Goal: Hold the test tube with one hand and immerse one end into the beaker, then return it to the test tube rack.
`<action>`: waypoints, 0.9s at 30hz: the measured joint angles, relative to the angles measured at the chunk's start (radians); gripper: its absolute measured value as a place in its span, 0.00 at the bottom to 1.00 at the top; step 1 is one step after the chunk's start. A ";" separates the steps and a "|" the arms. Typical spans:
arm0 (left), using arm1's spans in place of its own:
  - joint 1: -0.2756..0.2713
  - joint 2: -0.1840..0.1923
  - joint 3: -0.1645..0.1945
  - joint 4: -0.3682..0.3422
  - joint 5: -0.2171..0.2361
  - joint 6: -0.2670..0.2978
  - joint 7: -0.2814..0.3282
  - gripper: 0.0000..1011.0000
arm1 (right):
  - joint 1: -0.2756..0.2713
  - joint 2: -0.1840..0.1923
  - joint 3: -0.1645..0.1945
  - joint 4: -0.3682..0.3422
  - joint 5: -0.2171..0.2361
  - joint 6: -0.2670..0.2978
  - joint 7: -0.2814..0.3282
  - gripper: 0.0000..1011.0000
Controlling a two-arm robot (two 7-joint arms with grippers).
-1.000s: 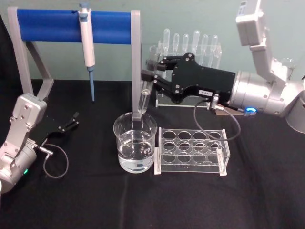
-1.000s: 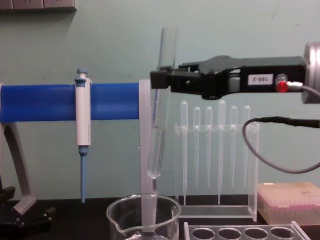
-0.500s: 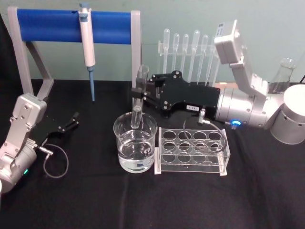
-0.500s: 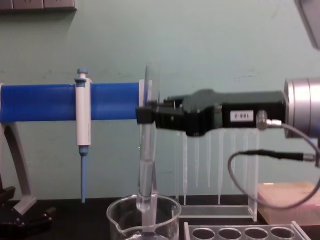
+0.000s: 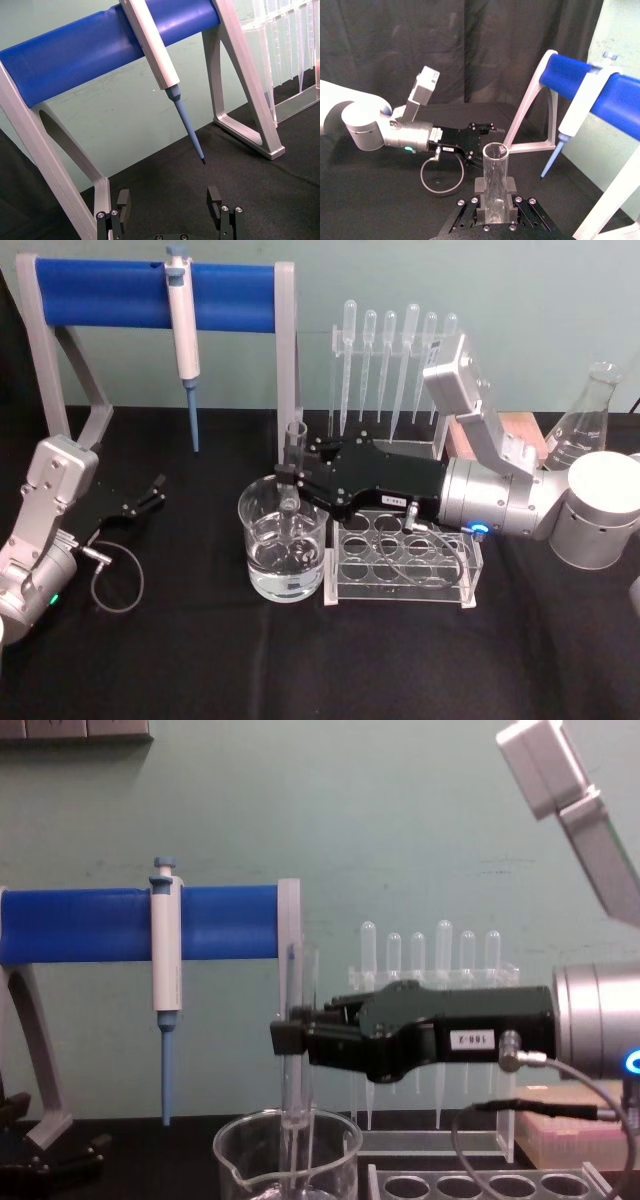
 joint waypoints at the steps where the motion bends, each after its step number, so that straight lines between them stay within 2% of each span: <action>1: 0.000 0.000 0.000 0.000 0.000 0.000 0.000 0.99 | 0.000 -0.002 -0.001 0.005 -0.001 -0.001 0.000 0.23; 9: 0.000 0.000 0.000 0.000 0.000 0.000 0.000 0.99 | -0.005 -0.024 -0.007 0.052 -0.014 -0.006 0.005 0.23; 27: 0.000 0.000 0.000 0.000 0.000 0.000 0.000 0.99 | -0.019 -0.041 -0.001 0.088 -0.031 -0.011 0.006 0.23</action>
